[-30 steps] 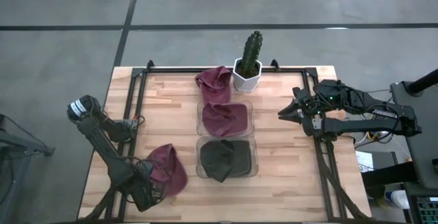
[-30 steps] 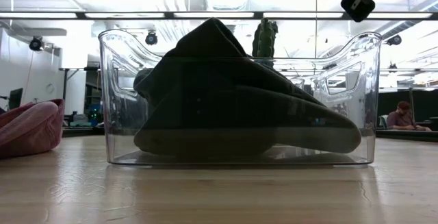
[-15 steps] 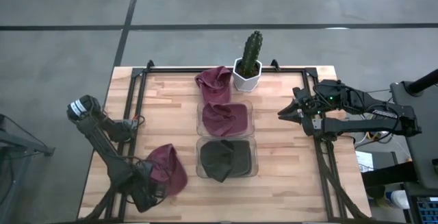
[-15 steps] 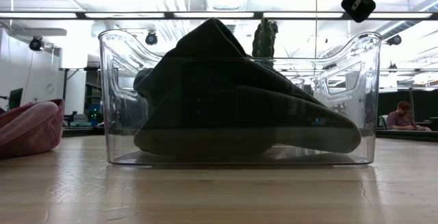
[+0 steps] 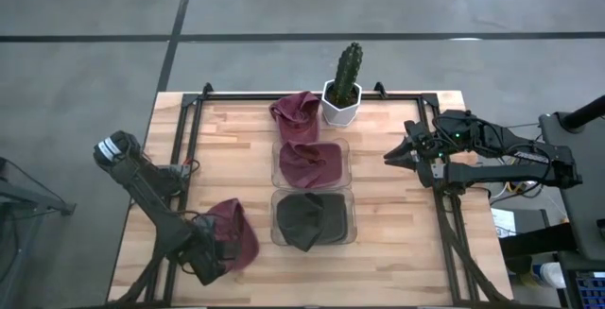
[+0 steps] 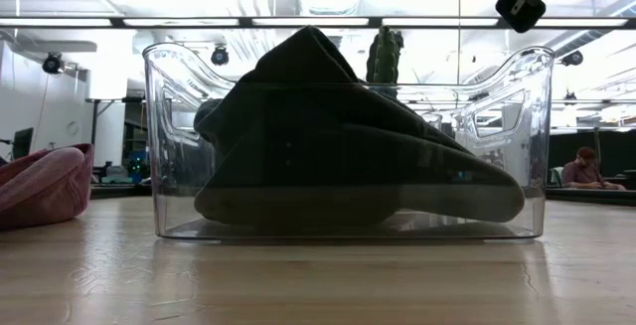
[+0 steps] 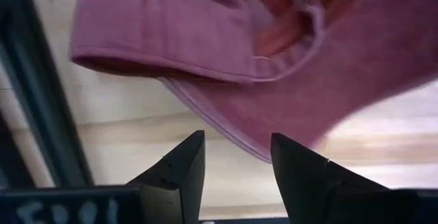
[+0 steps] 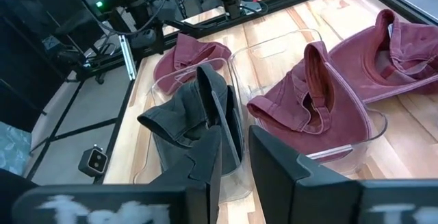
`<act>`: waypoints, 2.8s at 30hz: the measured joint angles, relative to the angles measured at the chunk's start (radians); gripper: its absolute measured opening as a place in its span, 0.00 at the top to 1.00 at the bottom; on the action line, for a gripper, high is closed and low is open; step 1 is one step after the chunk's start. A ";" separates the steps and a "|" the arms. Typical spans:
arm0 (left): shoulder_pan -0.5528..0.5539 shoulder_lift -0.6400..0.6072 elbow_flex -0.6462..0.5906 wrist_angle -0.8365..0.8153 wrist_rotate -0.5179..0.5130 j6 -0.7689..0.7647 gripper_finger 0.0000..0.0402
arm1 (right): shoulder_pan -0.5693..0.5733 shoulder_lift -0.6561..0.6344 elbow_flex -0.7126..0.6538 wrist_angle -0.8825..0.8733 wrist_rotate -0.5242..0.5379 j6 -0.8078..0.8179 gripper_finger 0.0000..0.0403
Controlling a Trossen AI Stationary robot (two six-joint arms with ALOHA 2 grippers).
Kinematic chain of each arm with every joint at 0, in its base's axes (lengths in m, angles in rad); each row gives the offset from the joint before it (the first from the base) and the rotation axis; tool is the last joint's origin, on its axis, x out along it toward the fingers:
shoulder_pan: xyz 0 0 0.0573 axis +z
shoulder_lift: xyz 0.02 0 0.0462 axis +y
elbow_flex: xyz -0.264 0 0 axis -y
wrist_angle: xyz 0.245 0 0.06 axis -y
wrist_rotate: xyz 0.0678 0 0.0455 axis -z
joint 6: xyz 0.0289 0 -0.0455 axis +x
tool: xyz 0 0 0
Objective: Pick & Place hat
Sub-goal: Put the bottom dark red cap into the top transparent bin
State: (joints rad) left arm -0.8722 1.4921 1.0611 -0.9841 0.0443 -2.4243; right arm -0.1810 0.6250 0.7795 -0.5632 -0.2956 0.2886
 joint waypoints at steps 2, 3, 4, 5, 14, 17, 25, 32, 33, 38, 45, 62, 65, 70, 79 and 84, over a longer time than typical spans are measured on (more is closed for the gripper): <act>0.001 0.000 -0.010 0.001 0.045 -0.008 0.61 | 0.000 0.000 0.000 0.000 0.000 0.000 0.83; 0.001 0.000 -0.013 0.002 0.064 -0.012 0.61 | 0.000 0.000 0.000 0.000 0.000 0.000 0.83; 0.001 0.000 -0.015 0.003 0.073 -0.014 0.61 | 0.000 0.000 0.000 0.000 0.000 0.000 0.82; 0.000 0.000 -0.017 0.004 0.072 -0.014 0.61 | 0.000 0.000 0.000 0.000 0.000 0.000 0.82; 0.008 0.000 -0.078 0.056 0.062 -0.018 0.61 | 0.000 0.000 0.000 0.000 0.000 0.000 0.80; 0.008 0.000 -0.120 0.115 0.062 -0.020 0.61 | 0.000 0.000 0.000 0.000 0.000 0.000 0.81; 0.013 0.000 -0.257 0.334 0.024 -0.024 0.61 | 0.000 0.000 0.000 0.000 0.000 0.008 0.81; 0.044 -0.006 -0.298 0.384 -0.085 -0.002 0.61 | 0.000 0.000 0.000 0.000 0.000 0.045 0.79; 0.046 -0.008 -0.298 0.382 -0.096 0.002 0.61 | 0.000 0.000 0.000 0.000 0.000 0.049 0.79; 0.046 -0.038 -0.298 0.376 -0.123 0.006 0.61 | 0.000 0.000 0.000 0.001 0.000 0.053 0.80; 0.046 -0.087 -0.297 0.370 -0.214 0.016 0.61 | 0.000 0.000 0.000 0.002 0.000 0.053 0.82; 0.066 -0.091 -0.397 0.619 -0.393 0.076 0.64 | 0.000 0.000 0.000 0.006 0.000 0.052 0.80; 0.068 -0.091 -0.427 0.674 -0.395 0.078 0.73 | 0.000 0.000 0.000 0.018 0.000 0.052 0.81; 0.068 -0.093 -0.427 0.642 -0.370 0.076 0.95 | 0.000 0.000 0.000 0.024 0.000 0.052 0.82; 0.061 -0.221 -0.340 0.372 -0.312 0.075 0.98 | 0.000 0.000 0.000 0.024 0.000 0.053 0.80; 0.069 -0.310 -0.108 -0.112 -0.347 0.074 0.98 | 0.000 0.000 0.000 0.025 0.001 0.053 0.81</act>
State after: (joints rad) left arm -0.8034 1.1824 0.9530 -1.0963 -0.3031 -2.3500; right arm -0.1810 0.6254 0.7795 -0.5385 -0.2947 0.3412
